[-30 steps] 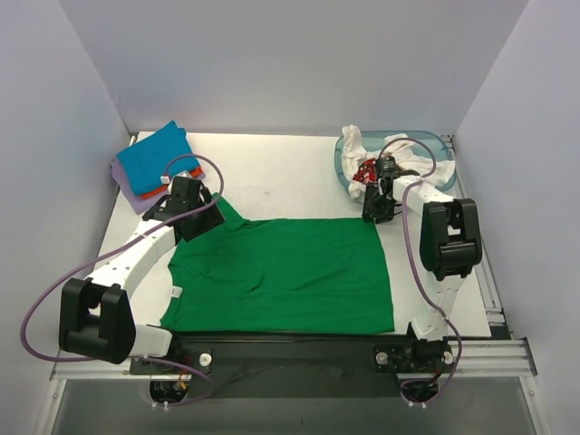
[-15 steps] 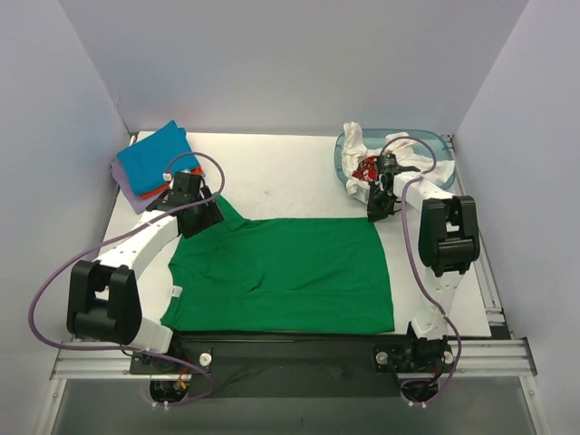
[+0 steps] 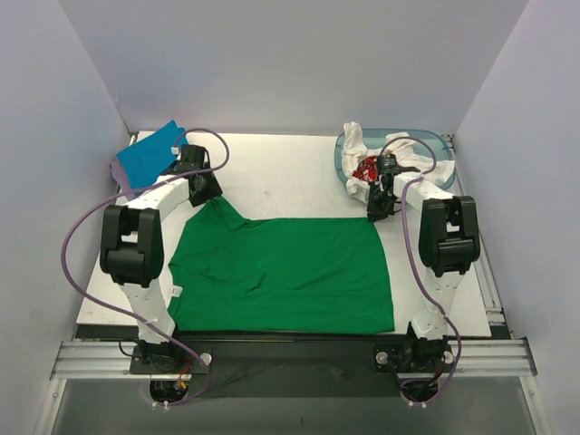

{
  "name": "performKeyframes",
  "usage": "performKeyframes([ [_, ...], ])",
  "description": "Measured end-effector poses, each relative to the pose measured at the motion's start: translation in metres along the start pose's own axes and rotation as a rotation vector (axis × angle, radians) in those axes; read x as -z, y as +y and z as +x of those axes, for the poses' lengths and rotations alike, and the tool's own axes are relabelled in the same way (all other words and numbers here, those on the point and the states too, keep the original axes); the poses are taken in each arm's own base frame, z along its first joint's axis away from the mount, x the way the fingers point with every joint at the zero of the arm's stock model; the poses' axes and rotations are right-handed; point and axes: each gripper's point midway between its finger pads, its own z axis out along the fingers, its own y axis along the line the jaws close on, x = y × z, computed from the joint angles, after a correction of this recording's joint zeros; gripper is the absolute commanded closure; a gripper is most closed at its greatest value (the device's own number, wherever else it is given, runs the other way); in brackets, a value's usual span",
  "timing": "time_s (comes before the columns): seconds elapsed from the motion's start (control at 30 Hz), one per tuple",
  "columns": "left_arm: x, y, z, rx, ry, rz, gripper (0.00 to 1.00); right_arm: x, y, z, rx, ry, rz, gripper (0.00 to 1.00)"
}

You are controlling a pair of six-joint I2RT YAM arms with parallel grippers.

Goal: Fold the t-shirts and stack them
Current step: Grap the side of the flattened tshirt furthest away from the robot with both arms

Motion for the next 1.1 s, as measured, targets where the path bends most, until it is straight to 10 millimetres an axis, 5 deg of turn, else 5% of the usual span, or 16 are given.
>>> performKeyframes([
  [0.33, -0.040, -0.004, -0.013, -0.033, 0.013, -0.026, 0.52, 0.000, 0.000, 0.000, 0.001, -0.001, -0.003, 1.00],
  [0.9, -0.059, 0.003, -0.013, -0.060, 0.021, -0.061, 0.55, 0.000, -0.002, 0.000, -0.013, 0.002, -0.012, 1.00],
  [1.1, -0.065, 0.001, -0.017, -0.068, 0.017, -0.059, 0.64, 0.000, -0.003, 0.000, -0.014, 0.002, -0.013, 1.00],
])
